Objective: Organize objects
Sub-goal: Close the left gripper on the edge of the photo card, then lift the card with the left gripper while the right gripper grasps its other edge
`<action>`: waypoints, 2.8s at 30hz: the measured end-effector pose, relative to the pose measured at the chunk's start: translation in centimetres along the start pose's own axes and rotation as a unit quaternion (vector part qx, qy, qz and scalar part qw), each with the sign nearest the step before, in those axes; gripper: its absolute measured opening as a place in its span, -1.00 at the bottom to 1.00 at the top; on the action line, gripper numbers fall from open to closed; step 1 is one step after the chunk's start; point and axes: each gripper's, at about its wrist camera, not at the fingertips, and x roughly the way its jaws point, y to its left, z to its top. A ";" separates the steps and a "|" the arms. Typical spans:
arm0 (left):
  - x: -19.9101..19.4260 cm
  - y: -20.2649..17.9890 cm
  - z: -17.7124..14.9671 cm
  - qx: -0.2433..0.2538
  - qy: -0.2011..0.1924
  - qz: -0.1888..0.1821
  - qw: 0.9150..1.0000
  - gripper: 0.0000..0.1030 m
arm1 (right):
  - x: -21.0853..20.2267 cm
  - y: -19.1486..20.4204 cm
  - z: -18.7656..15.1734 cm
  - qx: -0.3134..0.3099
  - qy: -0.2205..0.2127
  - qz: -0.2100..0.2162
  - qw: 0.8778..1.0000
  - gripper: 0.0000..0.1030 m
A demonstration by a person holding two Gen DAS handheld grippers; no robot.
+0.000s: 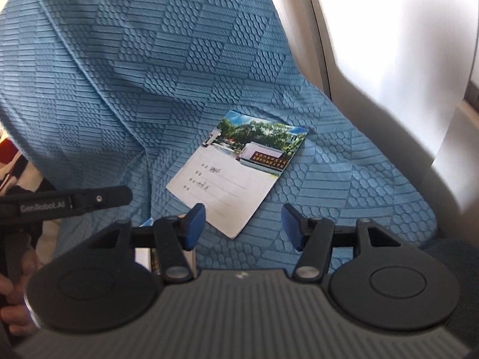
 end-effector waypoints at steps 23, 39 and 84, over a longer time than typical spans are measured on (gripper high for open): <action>14.4 8.7 3.6 -0.019 0.106 -0.024 0.994 -0.03 | 9.8 -1.1 1.6 0.008 0.055 -0.026 0.998 0.13; 13.8 8.4 4.3 -0.027 0.128 -0.082 0.988 -0.09 | 10.4 -0.7 1.2 0.013 0.070 -0.012 0.997 0.13; 12.2 9.4 4.6 -0.273 0.175 -0.227 0.918 -0.96 | 8.4 -2.1 -3.7 0.394 0.068 0.272 0.875 0.16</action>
